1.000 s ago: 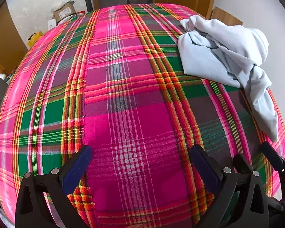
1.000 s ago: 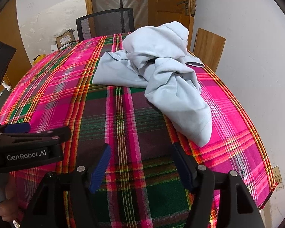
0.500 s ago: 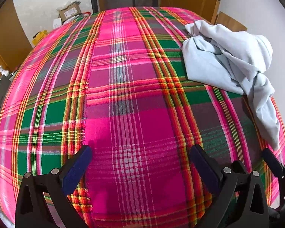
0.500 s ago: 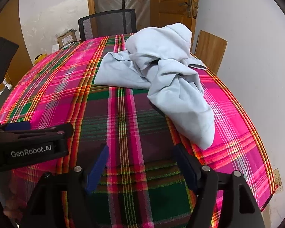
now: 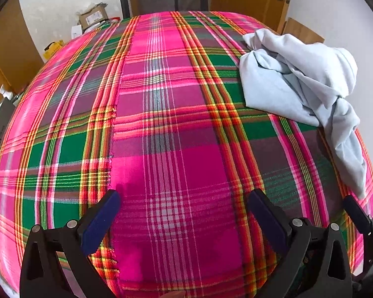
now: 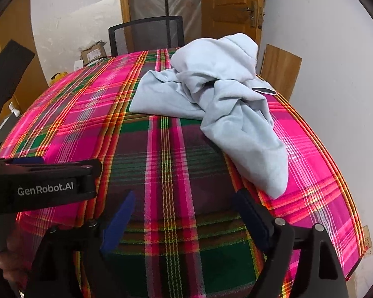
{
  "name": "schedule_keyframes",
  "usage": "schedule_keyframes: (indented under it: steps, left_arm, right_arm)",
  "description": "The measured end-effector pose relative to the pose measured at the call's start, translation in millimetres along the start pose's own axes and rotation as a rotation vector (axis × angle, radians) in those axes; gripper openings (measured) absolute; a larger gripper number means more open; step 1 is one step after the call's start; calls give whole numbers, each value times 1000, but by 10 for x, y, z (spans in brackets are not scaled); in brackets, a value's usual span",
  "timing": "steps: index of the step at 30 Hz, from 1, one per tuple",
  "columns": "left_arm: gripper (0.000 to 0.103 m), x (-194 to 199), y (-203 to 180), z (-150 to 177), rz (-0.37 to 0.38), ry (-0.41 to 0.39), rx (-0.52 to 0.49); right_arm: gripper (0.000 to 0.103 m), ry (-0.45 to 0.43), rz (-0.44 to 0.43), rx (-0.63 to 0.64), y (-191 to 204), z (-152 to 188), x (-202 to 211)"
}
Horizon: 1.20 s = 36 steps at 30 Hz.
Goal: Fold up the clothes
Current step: 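Move both grippers toward the crumpled light blue shirt, then grasp the light blue shirt with the right gripper and lift it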
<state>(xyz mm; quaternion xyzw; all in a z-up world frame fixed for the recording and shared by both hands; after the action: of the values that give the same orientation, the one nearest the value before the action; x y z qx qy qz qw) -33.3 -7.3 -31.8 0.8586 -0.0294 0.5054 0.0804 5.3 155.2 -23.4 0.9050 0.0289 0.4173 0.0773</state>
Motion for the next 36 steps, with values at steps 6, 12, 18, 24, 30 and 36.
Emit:
schedule_keyframes:
  steps: [6,12,18,24,30,36]
  left_arm:
    - [103,147,-58,-16,20,-64,-38]
    - [103,302,-186,-172,62,-106,-100]
    - [103,482,-265,-304,83,-130,-129]
    - [103,393,-326,-571,137,-104,-162]
    - [103,337,-385,-763,206,-86,-145]
    - [103,369,-489,-1019,276,-101,-171]
  right_arm:
    - [75,3,-53,5,-94,-14,55]
    - [66,-22,-117,-3,-215,-55,160]
    - [65,-120,-129,-60,-433,-224,344]
    - [60,-136,-153,-151,-652,-436,331]
    - [60,-108,-208,-175,-727,-650,182]
    - [60,-148,-234,-196,-762,-990,77]
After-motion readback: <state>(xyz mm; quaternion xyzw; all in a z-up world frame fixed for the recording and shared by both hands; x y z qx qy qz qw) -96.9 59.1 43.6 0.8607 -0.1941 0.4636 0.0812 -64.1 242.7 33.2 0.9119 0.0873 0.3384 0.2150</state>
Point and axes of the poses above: each gripper's, at about its wrist camera, not at the fingertips, and x roughly against the way its jaws point, y to its left, z to its underside, the point moved 3 cm from there along -x, roughly the way its jaws point, and after that the axes turned 12 degrees about -x, right-handed, at the moved point
